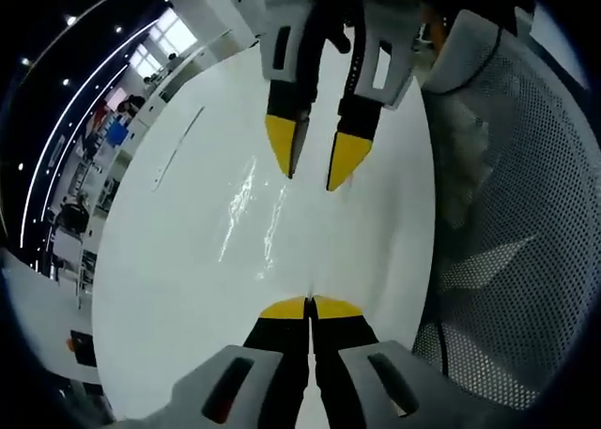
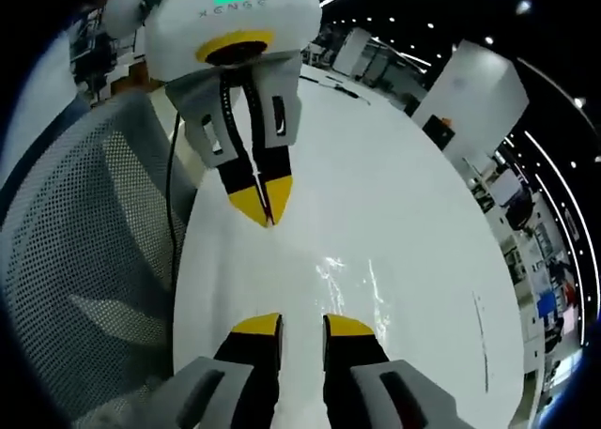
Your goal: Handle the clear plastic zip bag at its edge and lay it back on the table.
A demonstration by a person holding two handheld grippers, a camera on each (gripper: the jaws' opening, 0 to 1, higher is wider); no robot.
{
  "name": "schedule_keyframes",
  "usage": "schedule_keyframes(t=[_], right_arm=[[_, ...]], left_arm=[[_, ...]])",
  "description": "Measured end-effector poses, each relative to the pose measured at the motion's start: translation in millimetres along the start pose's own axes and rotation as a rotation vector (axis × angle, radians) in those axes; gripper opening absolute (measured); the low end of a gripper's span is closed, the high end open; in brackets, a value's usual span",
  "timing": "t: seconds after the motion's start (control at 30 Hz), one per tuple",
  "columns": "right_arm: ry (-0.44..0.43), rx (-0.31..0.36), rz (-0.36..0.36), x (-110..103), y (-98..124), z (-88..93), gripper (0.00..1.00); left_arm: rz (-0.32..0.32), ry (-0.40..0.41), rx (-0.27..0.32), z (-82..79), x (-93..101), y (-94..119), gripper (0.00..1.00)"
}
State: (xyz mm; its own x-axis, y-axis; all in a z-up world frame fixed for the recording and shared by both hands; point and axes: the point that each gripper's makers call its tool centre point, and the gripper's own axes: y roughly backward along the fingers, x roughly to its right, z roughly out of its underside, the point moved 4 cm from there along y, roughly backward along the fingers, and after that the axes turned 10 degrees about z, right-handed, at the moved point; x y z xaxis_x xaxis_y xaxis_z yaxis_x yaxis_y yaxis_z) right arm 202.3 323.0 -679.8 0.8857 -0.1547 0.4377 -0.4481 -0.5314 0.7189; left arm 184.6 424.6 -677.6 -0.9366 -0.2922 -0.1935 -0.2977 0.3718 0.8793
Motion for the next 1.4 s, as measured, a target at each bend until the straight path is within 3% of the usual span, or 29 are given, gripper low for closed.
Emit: schedule_keyframes(t=[0.1,0.17,0.33,0.43,0.67,0.8,0.9,1.07,1.4], right_arm=[[0.005,-0.035,-0.005,-6,1,5.2,0.09],[-0.01,-0.048,-0.004,-7,-1,8.6,0.01],[-0.099,-0.065,-0.012,-9,-6,13.1,0.0],[-0.103,-0.064,-0.018,-8,-10,13.1,0.0],[-0.137,-0.07,-0.004,4,-17,13.3,0.0],[-0.179,-0.075,0.012,11,-17,12.4,0.0],[-0.196,-0.076,0.022,17,-18,12.1,0.0],[-0.178,-0.069,0.015,23,-23,6.1,0.0],[-0.143,-0.053,0.028,28,-16,-4.3,0.0]], left_arm=[[0.002,0.009,0.007,-0.7,1.3,0,0.0],[0.006,0.012,0.012,-2.5,3.2,0,0.0],[0.012,0.015,0.01,-2.5,4.8,-3,0.0],[0.009,0.021,0.012,-1.5,4.2,-4,0.0],[-0.053,0.008,0.032,-4.7,0.2,2,0.02],[-0.091,0.031,0.087,-12.9,-3.4,7,0.23],[-0.11,0.008,0.137,-27.2,0.4,15,0.23],[-0.102,-0.057,0.152,-45.0,7.9,12,0.21],[-0.093,-0.111,0.153,-57.9,12.3,2,0.17]])
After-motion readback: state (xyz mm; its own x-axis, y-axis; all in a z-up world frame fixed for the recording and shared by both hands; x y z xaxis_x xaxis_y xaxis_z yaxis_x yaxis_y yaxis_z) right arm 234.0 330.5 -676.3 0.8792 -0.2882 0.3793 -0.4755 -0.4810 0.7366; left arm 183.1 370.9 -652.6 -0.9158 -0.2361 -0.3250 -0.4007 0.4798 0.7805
